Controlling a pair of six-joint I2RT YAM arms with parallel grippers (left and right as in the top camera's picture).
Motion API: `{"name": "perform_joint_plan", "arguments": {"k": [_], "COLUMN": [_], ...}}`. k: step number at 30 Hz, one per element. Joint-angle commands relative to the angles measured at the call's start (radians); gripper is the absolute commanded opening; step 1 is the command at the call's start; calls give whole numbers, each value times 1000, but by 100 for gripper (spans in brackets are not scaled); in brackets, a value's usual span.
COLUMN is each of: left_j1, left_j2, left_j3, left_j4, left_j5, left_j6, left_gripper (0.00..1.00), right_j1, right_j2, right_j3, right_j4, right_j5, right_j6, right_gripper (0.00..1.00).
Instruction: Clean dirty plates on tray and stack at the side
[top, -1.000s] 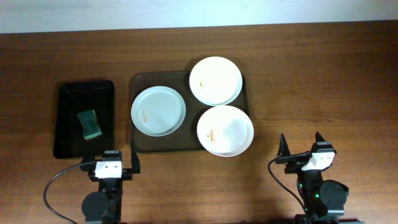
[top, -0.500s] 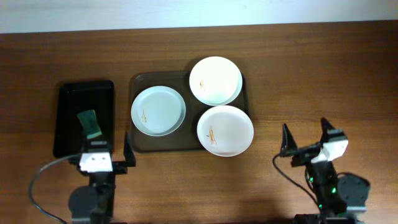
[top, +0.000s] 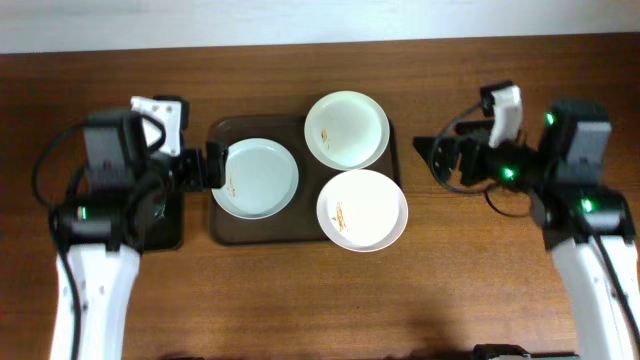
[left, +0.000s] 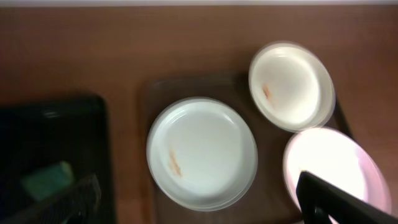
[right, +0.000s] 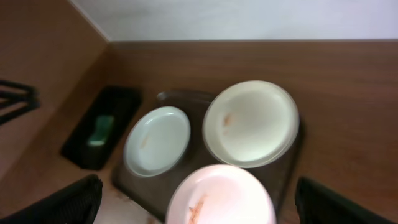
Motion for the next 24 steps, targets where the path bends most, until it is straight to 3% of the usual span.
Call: {"name": "perform_joint_plan", "arguments": {"k": [1,8,14,16,20,24], "left_j1": [21,21,25,66,197,249], "left_j2": [132,200,200,200,200,200], "left_j3": [106,105,105,105,105,105], "left_j4": [-64,-159,-161,-161,-172,-172], "left_j5": [127,88,88,87,-44,-103], "left_j6": [-14,-14,-14,-23,-171,-170], "left_gripper": [99,99,99,99,99,99], "right_j1": [94,423,534,569,654,666], "right_j2": [125,515,708,720,747,835], "right_j3": [111,310,320,320,320,320], "right_j4": [-58,-68,110,116,133,196], "right_j5": [-94,76,60,280,618,625], "right_j6": [-3,268,319,348,418,443], "right_gripper": [98,98,98,100,81,74]}}
